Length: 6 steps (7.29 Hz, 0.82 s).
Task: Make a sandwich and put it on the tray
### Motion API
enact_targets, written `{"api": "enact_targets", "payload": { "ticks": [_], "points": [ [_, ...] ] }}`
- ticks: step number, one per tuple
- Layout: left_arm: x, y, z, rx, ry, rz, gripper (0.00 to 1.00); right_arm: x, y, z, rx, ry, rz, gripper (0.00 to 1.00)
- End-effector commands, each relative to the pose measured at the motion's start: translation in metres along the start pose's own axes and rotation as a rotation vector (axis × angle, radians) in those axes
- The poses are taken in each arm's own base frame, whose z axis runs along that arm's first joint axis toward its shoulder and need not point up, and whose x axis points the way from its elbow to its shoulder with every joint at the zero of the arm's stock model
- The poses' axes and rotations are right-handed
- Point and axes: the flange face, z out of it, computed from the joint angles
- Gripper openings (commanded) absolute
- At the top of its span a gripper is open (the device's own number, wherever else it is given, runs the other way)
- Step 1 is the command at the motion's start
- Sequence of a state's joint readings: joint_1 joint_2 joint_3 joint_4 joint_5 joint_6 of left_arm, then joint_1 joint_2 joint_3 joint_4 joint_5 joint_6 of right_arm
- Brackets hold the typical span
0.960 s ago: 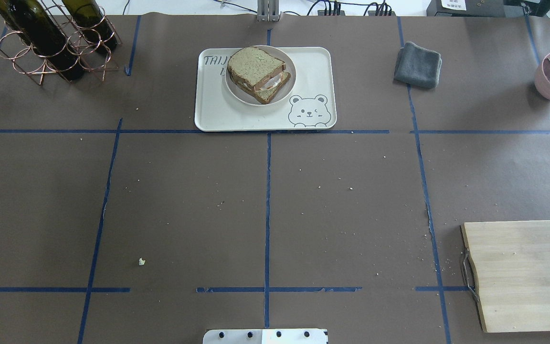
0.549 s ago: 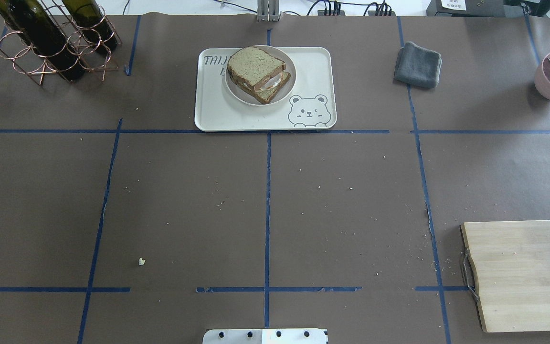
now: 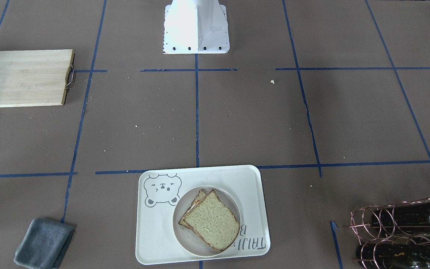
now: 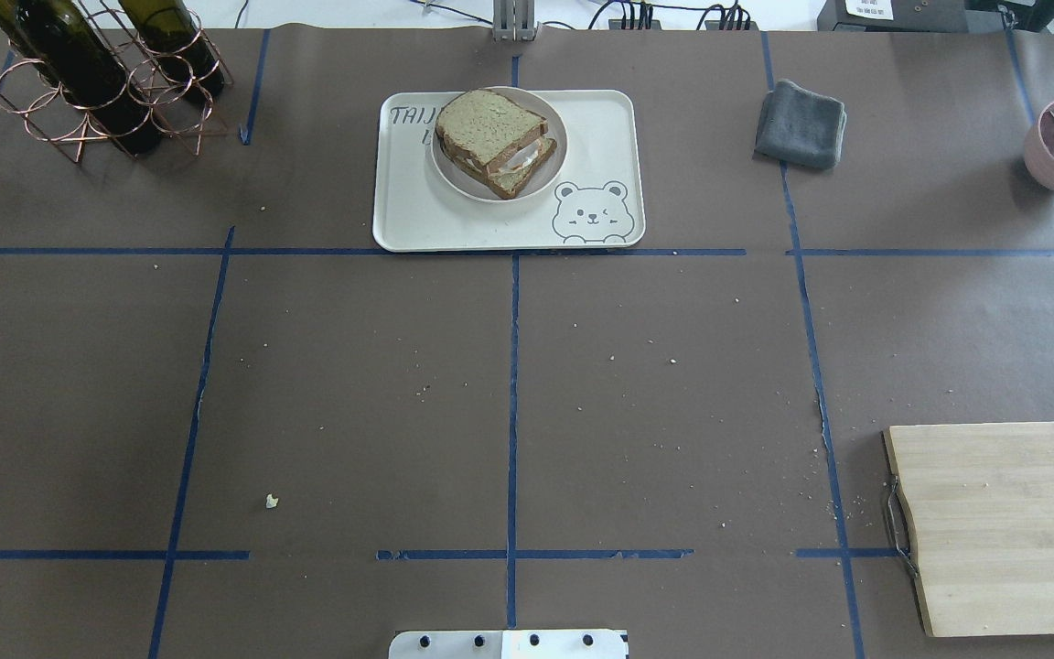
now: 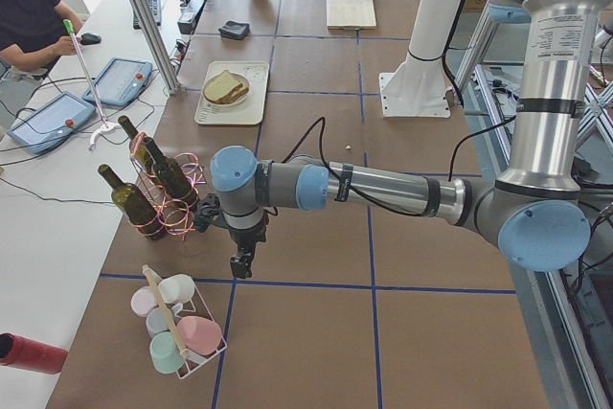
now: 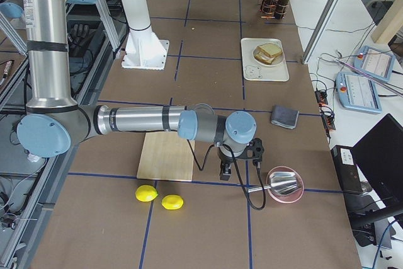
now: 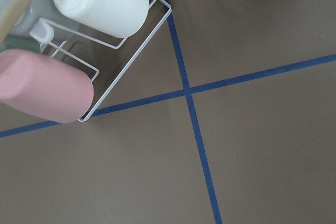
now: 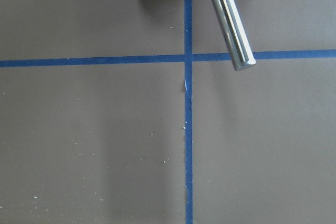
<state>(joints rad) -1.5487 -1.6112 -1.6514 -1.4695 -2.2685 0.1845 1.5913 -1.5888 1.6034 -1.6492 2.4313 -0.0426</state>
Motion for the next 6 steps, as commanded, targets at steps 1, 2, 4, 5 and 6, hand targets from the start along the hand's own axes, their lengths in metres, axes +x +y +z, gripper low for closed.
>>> {"api": "enact_targets", "payload": {
  "ticks": [1, 2, 4, 5, 6],
  "points": [
    [-0.009, 0.009, 0.02, -0.025, 0.085, -0.041, 1.0, 0.012, 0.001, 0.002, 0.033, 0.065, -0.033, 1.0],
    [-0.008, 0.01, 0.021, -0.024, 0.097, -0.043, 1.0, 0.011, -0.001, 0.001, 0.035, 0.072, -0.034, 1.0],
    [-0.013, 0.016, 0.029, -0.037, 0.114, -0.064, 1.0, 0.006, -0.004, -0.003, 0.045, 0.064, 0.006, 1.0],
    [-0.015, 0.018, 0.032, -0.041, 0.129, -0.076, 1.0, 0.004, -0.006, -0.005, 0.048, 0.059, 0.004, 1.0],
    [-0.015, 0.019, 0.033, -0.041, 0.129, -0.074, 1.0, -0.003, -0.014, -0.01, 0.051, 0.05, 0.002, 1.0]
  ]
}}
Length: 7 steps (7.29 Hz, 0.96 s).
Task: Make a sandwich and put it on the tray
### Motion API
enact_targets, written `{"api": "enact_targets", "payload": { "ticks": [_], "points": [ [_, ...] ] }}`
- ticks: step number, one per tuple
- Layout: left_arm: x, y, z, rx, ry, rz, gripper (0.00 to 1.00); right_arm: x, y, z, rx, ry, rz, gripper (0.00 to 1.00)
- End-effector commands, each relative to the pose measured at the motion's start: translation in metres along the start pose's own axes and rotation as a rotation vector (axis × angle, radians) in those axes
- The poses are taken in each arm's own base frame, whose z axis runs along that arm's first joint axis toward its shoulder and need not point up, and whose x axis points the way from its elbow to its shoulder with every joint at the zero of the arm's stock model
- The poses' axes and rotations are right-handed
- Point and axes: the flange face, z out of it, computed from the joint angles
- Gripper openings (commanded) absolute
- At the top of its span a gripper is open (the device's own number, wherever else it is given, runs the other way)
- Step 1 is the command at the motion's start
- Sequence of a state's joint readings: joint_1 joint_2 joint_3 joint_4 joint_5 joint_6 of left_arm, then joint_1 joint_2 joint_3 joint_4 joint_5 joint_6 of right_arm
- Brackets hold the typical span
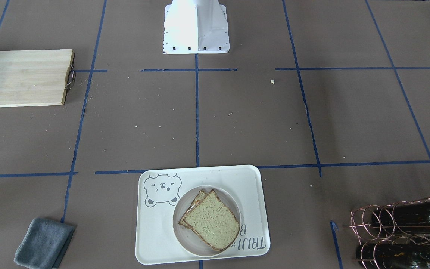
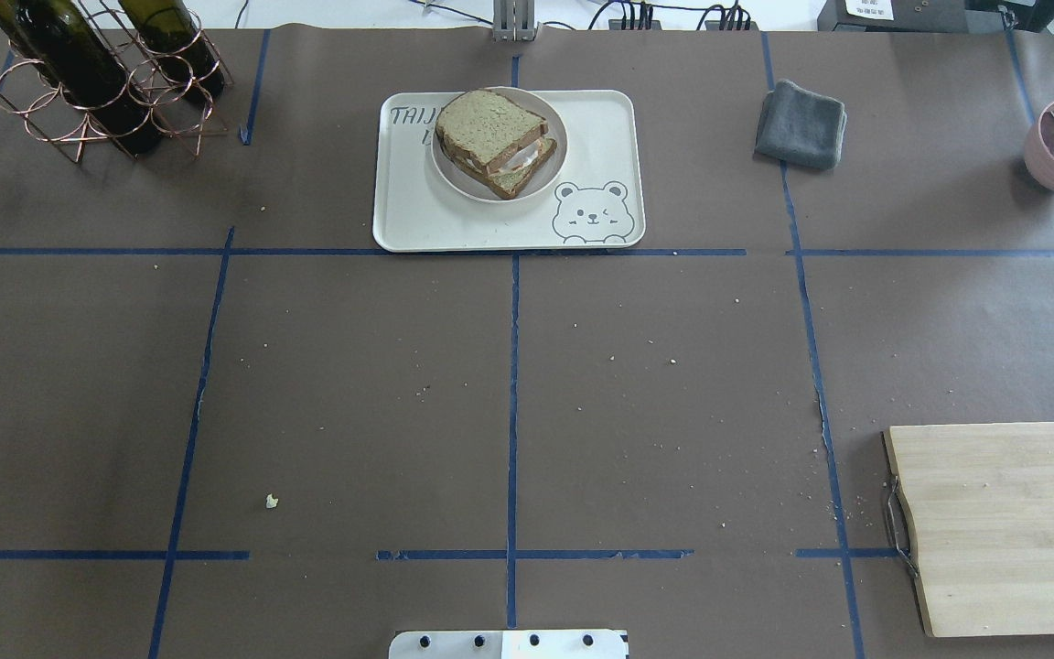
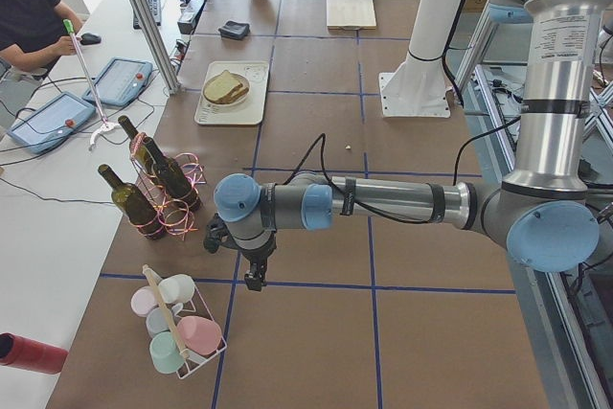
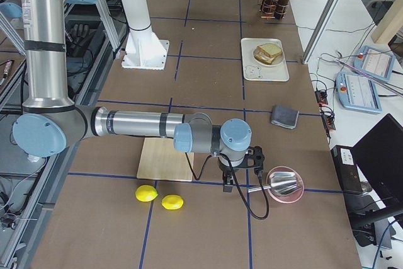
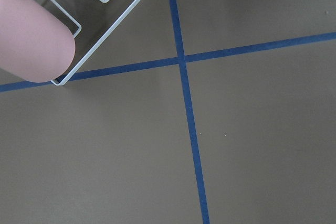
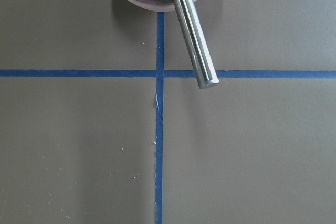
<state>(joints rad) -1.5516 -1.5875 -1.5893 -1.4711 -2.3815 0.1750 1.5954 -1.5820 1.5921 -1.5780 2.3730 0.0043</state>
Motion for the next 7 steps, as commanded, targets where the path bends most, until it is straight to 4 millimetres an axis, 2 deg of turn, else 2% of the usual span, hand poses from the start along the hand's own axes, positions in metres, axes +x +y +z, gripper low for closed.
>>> {"api": "enact_targets", "payload": {
  "ticks": [1, 7],
  "points": [
    [-0.0012, 0.0012, 0.0024, 0.0, 0.007, -0.002, 1.0, -0.0064, -0.0069, -0.0057, 0.005, -0.015, 0.003, 1.0],
    [-0.0064, 0.0032, -0.0069, 0.02, 0.005, -0.001, 1.0, -0.0073, -0.0057, -0.0033, -0.003, -0.04, 0.01, 1.0]
  ]
}}
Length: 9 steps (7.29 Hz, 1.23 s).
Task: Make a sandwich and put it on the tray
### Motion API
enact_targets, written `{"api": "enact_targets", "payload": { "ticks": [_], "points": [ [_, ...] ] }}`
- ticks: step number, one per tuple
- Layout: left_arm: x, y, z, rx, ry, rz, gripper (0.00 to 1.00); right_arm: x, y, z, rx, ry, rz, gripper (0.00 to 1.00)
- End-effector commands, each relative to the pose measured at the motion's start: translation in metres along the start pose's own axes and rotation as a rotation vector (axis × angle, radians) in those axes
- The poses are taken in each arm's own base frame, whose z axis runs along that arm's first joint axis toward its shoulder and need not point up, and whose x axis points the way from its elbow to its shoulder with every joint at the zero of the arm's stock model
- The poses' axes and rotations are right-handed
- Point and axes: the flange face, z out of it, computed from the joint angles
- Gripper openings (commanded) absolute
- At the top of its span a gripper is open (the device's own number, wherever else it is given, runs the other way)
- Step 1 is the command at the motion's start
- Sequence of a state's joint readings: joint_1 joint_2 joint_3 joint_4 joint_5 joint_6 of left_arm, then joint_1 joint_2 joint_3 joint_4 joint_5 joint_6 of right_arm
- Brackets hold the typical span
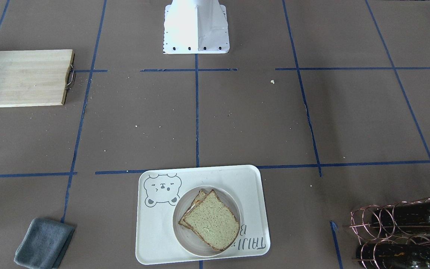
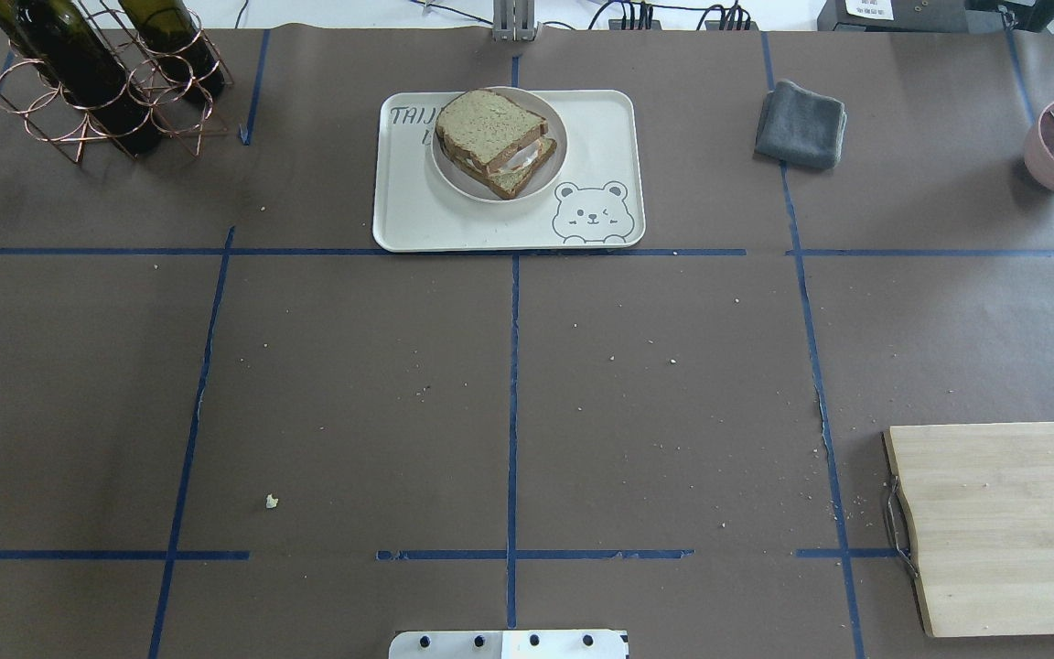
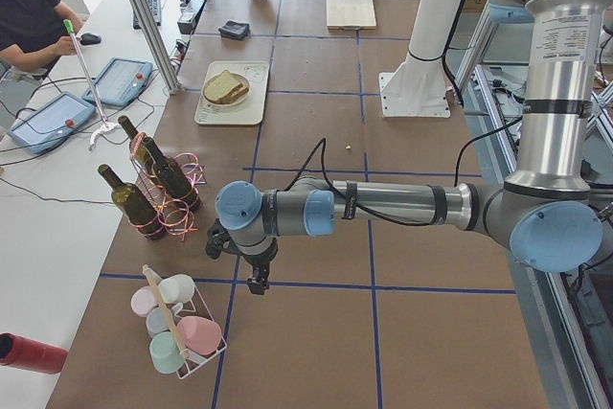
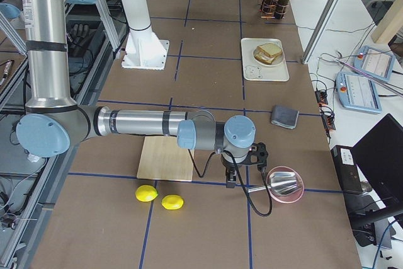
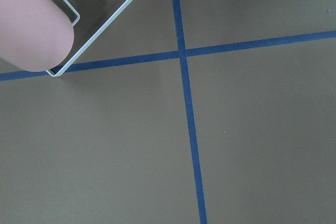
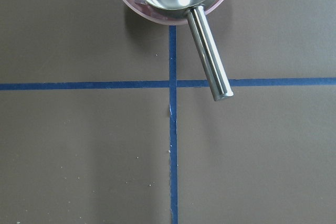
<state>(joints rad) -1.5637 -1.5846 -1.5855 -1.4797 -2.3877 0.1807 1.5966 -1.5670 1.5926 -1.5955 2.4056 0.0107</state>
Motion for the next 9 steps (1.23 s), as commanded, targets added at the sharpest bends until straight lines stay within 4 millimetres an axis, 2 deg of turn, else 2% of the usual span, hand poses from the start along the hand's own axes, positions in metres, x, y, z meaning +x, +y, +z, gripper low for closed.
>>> {"api": "enact_targets", "payload": {
  "ticks": [1, 4, 7, 9],
  "points": [
    [-0.002, 0.001, -0.005, 0.011, -0.001, -0.007, 1.0, 0.001, 0.001, 0.001, -0.003, -0.009, 0.003, 1.0],
    [-0.01, 0.004, -0.018, 0.038, -0.004, -0.026, 1.0, 0.003, 0.003, 0.003, -0.002, -0.001, 0.002, 1.0],
    [-0.008, 0.002, -0.021, 0.058, -0.004, -0.097, 1.0, 0.001, 0.001, 0.002, 0.002, 0.0, -0.005, 1.0],
    [-0.01, -0.002, -0.023, 0.111, -0.017, -0.047, 1.0, 0.001, 0.001, 0.001, 0.004, 0.0, -0.005, 1.0]
  ]
}}
